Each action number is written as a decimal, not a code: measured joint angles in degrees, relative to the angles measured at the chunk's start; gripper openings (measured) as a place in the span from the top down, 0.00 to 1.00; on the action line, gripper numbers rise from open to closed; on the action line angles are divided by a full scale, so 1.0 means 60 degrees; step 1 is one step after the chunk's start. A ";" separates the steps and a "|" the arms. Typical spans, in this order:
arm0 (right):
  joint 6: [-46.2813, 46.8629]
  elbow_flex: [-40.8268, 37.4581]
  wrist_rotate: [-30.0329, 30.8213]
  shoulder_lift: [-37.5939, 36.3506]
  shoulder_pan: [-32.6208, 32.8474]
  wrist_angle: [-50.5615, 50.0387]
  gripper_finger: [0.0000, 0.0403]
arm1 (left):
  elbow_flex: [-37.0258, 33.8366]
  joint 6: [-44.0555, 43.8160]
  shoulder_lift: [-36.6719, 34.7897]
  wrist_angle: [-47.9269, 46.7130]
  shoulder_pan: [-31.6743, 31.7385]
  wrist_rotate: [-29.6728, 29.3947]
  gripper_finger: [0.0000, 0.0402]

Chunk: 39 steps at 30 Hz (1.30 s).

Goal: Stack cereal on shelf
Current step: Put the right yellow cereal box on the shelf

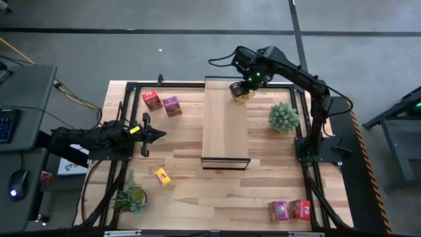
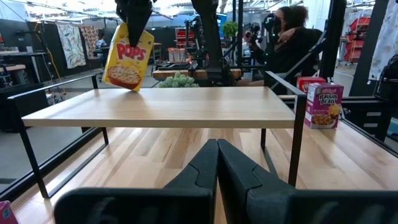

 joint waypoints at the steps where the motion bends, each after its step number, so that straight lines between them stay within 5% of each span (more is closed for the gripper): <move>1: 0.0000 -0.0002 0.0137 0.0003 -0.0003 -0.0008 0.67 | -0.0002 -0.0003 0.0000 0.0000 -0.0003 0.0000 1.00; 12: -0.0229 -0.0013 0.0653 0.0028 0.0012 0.0090 0.65 | 0.0000 -0.0001 0.0000 0.0000 -0.0001 0.0000 1.00; 28: -0.0503 -0.0017 0.0744 0.0043 0.0012 0.1062 0.40 | 0.0000 0.0000 0.0000 0.0000 0.0000 0.0000 1.00; 39: -0.0437 -0.0017 0.0306 0.0039 -0.0010 0.1314 0.39 | -0.0003 0.0000 0.0000 0.0000 -0.0004 0.0000 1.00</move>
